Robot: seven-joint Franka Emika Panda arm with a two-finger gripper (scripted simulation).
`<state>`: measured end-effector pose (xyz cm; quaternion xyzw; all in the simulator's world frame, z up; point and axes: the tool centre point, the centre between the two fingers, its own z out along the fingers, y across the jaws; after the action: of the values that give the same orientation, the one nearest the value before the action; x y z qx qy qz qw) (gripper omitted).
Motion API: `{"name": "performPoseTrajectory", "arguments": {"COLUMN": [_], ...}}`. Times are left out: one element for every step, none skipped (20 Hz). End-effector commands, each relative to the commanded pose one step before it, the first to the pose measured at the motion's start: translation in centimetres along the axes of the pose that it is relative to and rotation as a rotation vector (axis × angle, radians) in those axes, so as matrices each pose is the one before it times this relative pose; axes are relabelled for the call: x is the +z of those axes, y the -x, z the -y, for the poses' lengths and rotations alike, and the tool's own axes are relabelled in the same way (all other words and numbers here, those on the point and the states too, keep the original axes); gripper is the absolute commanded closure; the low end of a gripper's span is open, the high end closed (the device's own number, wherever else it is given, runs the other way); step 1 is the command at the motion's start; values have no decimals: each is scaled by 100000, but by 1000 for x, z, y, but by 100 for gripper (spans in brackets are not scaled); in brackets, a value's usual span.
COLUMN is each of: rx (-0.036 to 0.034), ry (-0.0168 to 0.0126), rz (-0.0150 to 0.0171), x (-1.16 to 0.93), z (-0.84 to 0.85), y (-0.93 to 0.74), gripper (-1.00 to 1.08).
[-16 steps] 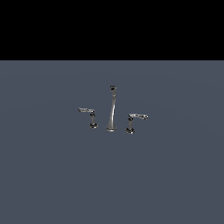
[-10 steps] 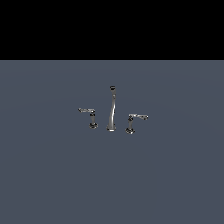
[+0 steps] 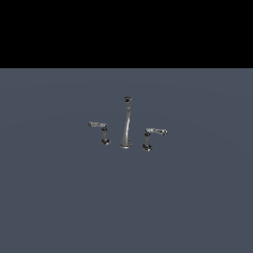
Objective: Turn on the faucet by rotating a designated handle.
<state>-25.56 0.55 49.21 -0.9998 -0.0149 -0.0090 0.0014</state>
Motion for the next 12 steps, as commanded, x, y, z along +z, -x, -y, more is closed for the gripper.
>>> {"name": "performPoseTrajectory", "arguments": {"rx": [750,547,653,762,874,984,1105,1231,1361,1499,1641,1787], "ry": [-598,-412,-493,-578,-657,-722,-783,-843,-903,-959,-1006,-1047], "rz": [157,87,112,142,174,203,233,267,307,351,396,444], "x": [88,55,67,81,96,110,126,143,162,183,205,230], "z": [76,47,61,79,96,109,121,134,154,171,190,211], "y": [-270,-194,-228,-262,-296,-329,-365,-400,-435,-469,-504,-537], "gripper": [108,108,108,108,108,108,108,108,108,108,108,108]}}
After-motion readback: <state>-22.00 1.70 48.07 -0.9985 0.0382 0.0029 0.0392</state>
